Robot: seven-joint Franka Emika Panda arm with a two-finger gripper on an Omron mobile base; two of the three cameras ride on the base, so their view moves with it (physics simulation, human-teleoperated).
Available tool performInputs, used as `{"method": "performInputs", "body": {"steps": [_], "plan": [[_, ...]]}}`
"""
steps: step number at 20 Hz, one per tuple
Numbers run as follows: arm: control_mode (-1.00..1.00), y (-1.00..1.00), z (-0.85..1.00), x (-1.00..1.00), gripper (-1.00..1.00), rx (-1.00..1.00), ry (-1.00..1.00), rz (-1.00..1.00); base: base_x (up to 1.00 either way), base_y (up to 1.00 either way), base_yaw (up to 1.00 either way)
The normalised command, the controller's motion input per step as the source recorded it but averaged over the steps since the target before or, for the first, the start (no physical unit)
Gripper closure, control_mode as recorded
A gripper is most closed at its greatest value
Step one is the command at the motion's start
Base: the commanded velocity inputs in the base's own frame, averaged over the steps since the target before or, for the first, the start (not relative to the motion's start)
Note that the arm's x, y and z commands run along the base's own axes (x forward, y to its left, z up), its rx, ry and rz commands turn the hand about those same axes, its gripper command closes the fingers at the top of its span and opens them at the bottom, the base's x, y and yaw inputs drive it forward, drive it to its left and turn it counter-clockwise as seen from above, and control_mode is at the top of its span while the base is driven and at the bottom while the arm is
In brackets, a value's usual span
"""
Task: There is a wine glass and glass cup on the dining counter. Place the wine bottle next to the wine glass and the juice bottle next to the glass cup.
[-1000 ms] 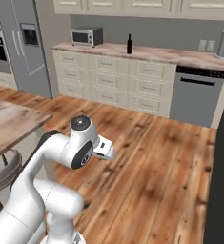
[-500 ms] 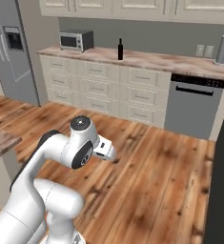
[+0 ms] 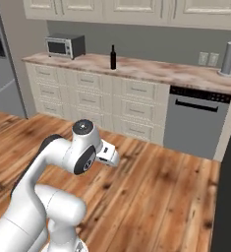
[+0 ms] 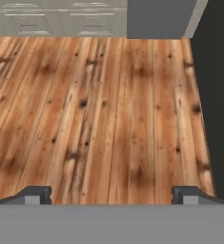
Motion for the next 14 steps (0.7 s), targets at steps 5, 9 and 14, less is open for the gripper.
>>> {"method": "performInputs", "body": {"steps": [5, 9, 14], "plan": [[1.0, 0.0, 0.0, 0.0, -1.0, 0.0, 0.0, 0.0, 0.94, 0.0, 0.0], [1.0, 0.0, 0.0, 0.0, -1.0, 0.0, 0.0, 0.0, 0.94, 0.0, 0.0], [1.0, 0.0, 0.0, 0.0, -1.0, 0.0, 0.0, 0.0, 0.94, 0.01, 0.0]]}}
